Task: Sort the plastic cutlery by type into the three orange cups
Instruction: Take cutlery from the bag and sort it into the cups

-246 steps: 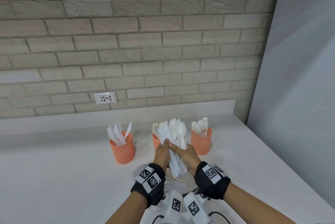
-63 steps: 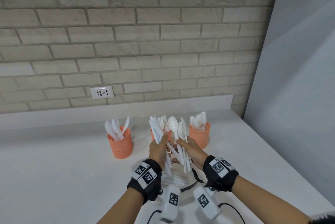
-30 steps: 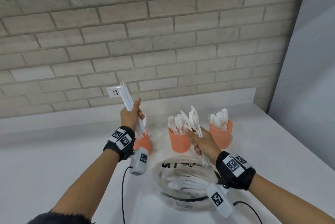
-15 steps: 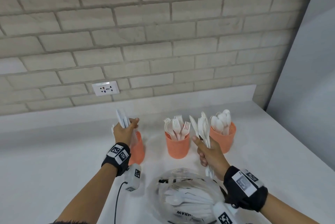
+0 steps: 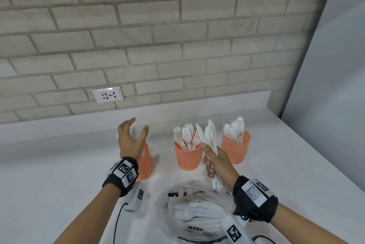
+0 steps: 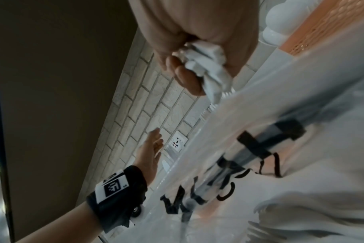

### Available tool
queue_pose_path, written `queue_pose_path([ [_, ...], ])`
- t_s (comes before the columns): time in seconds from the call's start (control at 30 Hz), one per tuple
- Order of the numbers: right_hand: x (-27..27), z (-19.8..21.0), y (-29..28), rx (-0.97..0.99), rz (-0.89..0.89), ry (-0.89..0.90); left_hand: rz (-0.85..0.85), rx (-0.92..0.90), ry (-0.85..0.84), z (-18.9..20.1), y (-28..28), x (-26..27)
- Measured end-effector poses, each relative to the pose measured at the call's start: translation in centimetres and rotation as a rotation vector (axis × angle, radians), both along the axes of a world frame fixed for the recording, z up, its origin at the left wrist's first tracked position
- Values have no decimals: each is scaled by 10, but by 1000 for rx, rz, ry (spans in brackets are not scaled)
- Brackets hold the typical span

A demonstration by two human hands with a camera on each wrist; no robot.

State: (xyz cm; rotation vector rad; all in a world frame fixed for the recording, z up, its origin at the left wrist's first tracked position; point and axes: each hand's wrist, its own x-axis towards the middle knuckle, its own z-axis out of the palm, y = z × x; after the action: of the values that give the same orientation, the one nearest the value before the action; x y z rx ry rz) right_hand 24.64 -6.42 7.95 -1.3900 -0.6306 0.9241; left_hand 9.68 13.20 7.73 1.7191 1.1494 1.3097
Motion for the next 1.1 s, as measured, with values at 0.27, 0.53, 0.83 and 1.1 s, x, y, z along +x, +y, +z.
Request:
queue_pose_path([
  [0.27,1,5,-8,13,69,225,-284,28,23,46,-71,20],
  [0.53,-12,4,-22,0,72,95,-408,-117,182,27,-146,47],
  [0.83,-22,-16,-39,-19,-31,-164,-284,-249,243,15,-177,62],
  [1.1,-21,-9,-55,-14,28,-96,-215,-207,301,19,-193,71],
])
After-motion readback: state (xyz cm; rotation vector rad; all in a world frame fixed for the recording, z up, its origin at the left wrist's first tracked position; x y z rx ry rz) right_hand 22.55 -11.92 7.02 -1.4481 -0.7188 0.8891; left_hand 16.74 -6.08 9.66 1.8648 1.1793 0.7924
